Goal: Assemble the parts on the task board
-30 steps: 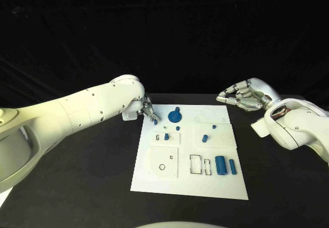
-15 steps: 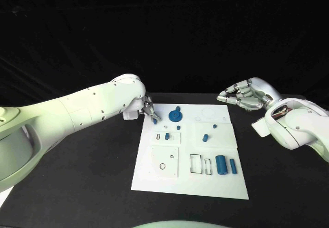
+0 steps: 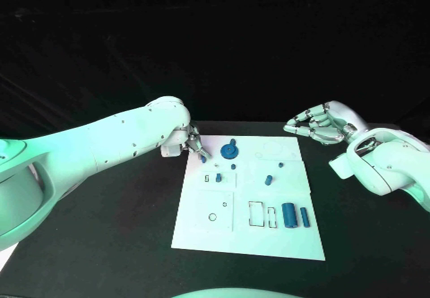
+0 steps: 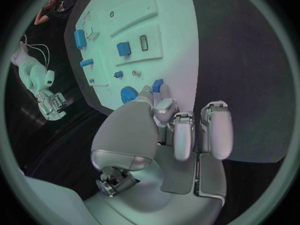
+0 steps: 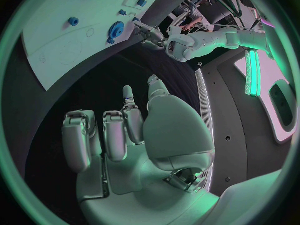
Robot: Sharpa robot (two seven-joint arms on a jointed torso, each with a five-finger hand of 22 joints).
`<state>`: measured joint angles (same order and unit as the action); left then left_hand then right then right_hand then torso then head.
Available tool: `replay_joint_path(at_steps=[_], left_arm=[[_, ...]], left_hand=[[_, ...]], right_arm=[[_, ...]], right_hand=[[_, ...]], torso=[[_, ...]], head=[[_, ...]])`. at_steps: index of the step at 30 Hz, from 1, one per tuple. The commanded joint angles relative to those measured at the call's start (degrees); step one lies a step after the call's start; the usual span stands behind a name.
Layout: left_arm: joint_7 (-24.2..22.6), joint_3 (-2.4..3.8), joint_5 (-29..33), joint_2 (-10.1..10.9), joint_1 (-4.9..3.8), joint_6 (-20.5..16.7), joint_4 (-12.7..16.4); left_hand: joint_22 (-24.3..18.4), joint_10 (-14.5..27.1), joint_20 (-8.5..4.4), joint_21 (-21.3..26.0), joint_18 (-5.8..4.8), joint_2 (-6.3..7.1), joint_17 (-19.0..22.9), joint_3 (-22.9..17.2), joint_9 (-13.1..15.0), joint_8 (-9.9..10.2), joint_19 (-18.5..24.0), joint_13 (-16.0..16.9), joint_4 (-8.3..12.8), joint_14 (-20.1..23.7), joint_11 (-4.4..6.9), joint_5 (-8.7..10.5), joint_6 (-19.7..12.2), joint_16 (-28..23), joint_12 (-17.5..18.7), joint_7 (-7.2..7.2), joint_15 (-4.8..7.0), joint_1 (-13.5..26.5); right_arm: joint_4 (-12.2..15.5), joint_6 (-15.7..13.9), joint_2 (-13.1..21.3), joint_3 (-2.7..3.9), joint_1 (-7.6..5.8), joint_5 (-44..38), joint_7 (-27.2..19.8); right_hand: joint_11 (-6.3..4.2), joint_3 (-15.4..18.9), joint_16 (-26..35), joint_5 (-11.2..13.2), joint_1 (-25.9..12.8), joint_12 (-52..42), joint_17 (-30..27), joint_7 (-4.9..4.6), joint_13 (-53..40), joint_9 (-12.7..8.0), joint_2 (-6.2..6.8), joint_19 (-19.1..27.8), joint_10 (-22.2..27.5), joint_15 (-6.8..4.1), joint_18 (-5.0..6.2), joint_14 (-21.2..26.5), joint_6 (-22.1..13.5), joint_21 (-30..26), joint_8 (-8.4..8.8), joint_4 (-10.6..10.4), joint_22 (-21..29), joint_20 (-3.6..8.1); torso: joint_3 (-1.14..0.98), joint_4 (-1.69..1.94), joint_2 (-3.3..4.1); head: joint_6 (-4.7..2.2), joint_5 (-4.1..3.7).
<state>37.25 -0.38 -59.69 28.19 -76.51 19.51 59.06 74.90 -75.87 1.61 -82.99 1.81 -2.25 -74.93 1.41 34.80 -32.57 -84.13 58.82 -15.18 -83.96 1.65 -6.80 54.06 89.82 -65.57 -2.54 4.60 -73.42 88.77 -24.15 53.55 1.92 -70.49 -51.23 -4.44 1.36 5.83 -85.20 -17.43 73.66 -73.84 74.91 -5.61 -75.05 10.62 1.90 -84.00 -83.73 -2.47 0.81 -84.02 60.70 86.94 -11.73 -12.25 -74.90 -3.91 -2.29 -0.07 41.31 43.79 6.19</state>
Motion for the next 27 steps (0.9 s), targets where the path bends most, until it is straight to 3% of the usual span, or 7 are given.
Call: replay_joint_path(at_steps=[1,8,10,12,14,19,27], left_arm=[[-0.25,0.00,0.54,-0.06,0.01,1.32,-0.02],[-0.25,-0.01,0.72,-0.06,0.03,1.18,0.01],[-0.27,-0.01,0.93,-0.04,0.04,0.97,0.06],[-0.35,-0.01,1.10,0.00,0.06,0.68,0.16],[-0.70,-0.01,1.38,0.16,0.09,0.33,0.37],[-1.58,-0.01,1.83,0.81,0.18,-1.48,1.26],[-2.36,-0.01,3.21,2.71,0.28,-5.28,4.13]], left_hand=[[7.11,-0.25,-0.36,-0.37,0.31,0.39,-15.07,-0.14,0.05,-0.35,-2.57,-0.01,-0.17,-6.04,0.07,0.20,0.15,0.18,-0.29,0.23,0.45,-0.24],[7.14,-0.31,-0.42,-0.37,0.31,0.52,-15.07,-0.59,0.05,-0.31,-2.57,-0.08,0.37,-6.04,0.21,0.15,0.26,0.18,-0.25,0.42,0.52,-1.23],[7.12,-0.30,-0.56,-0.33,0.33,0.02,-15.07,-2.15,-0.02,-0.13,-2.56,-0.14,1.93,-6.04,0.51,-0.08,0.13,0.18,-0.17,0.74,0.73,-3.89],[7.14,0.04,-0.96,-0.32,0.34,-0.81,-15.07,-6.74,-0.45,0.78,-2.55,-0.34,6.08,-6.04,0.98,-0.73,-0.87,0.18,0.29,1.17,1.21,-10.62],[7.20,0.05,-0.86,-0.30,0.28,0.97,-15.07,-12.28,-1.03,1.78,-2.55,-0.88,7.96,-6.04,0.30,-1.11,-1.22,0.18,1.01,-0.03,0.58,-12.48],[7.37,-0.78,-0.24,-0.27,0.30,6.11,-15.07,-24.88,-0.84,1.92,-2.58,-1.40,8.88,-6.04,-0.16,-0.79,-0.51,0.18,1.35,-0.39,0.08,-8.45],[7.62,-1.33,-0.24,-0.35,0.26,8.79,-15.07,-32.31,0.12,1.15,-2.69,-1.35,10.65,-6.04,-0.16,-0.50,-0.36,0.18,1.10,-0.33,0.15,-4.63]], right_arm=[[0.06,0.70,-0.03,0.00,0.04,-0.36,-0.20],[0.08,0.72,-0.02,0.00,0.04,-0.36,-0.21],[0.08,0.72,-0.02,0.00,0.04,-0.36,-0.21],[0.08,0.73,-0.02,0.00,0.04,-0.36,-0.21],[0.09,0.75,-0.02,0.00,0.04,-0.36,-0.22],[0.06,0.77,-0.01,0.00,0.05,-0.36,-0.21],[0.02,0.74,-0.01,0.00,0.05,-0.36,-0.22]], right_hand=[[-0.33,0.38,0.36,-0.33,-0.32,0.21,6.52,-0.04,-5.75,0.08,-0.30,-2.33,-0.03,-0.39,0.68,-4.23,-0.35,-0.23,-0.27,-0.06,-9.18,0.45],[-0.33,0.38,0.36,-0.33,-0.32,0.21,6.52,-0.04,-5.75,0.08,-0.30,-2.33,-0.03,-0.39,0.68,-4.23,-0.35,-0.23,-0.27,-0.06,-9.18,0.45],[-0.34,0.45,0.37,-0.42,-0.23,0.16,6.52,-0.04,-5.77,0.18,-0.40,-2.31,-0.05,-0.40,0.69,-4.24,-0.38,-0.25,-0.34,-0.06,-9.15,0.46],[-0.34,0.47,0.37,-0.45,-0.21,0.15,6.52,-0.04,-5.78,0.21,-0.42,-2.31,-0.06,-0.40,0.69,-4.24,-0.39,-0.26,-0.37,-0.06,-9.14,0.46],[-0.34,0.47,0.37,-0.45,-0.21,0.15,6.52,-0.04,-5.78,0.21,-0.42,-2.31,-0.06,-0.40,0.69,-4.24,-0.39,-0.26,-0.37,-0.06,-9.14,0.46],[-0.34,0.47,0.37,-0.45,-0.21,0.15,6.52,-0.04,-5.78,0.21,-0.42,-2.31,-0.06,-0.40,0.69,-4.24,-0.39,-0.26,-0.37,-0.06,-9.14,0.46],[-0.34,0.47,0.37,-0.45,-0.21,0.15,6.52,-0.04,-5.78,0.21,-0.42,-2.31,-0.06,-0.40,0.69,-4.24,-0.39,-0.26,-0.37,-0.06,-9.14,0.46]], torso=[[0.01,-0.01,0.02],[0.02,-0.02,0.01],[0.01,-0.01,0.02],[0.02,0.01,0.02],[0.02,0.00,0.01],[0.01,0.02,-0.02],[-0.01,0.05,-0.09]], head=[[0.00,0.00],[0.04,0.00],[0.07,0.01],[0.10,0.01],[0.16,0.01],[0.24,0.00],[0.25,0.05]])
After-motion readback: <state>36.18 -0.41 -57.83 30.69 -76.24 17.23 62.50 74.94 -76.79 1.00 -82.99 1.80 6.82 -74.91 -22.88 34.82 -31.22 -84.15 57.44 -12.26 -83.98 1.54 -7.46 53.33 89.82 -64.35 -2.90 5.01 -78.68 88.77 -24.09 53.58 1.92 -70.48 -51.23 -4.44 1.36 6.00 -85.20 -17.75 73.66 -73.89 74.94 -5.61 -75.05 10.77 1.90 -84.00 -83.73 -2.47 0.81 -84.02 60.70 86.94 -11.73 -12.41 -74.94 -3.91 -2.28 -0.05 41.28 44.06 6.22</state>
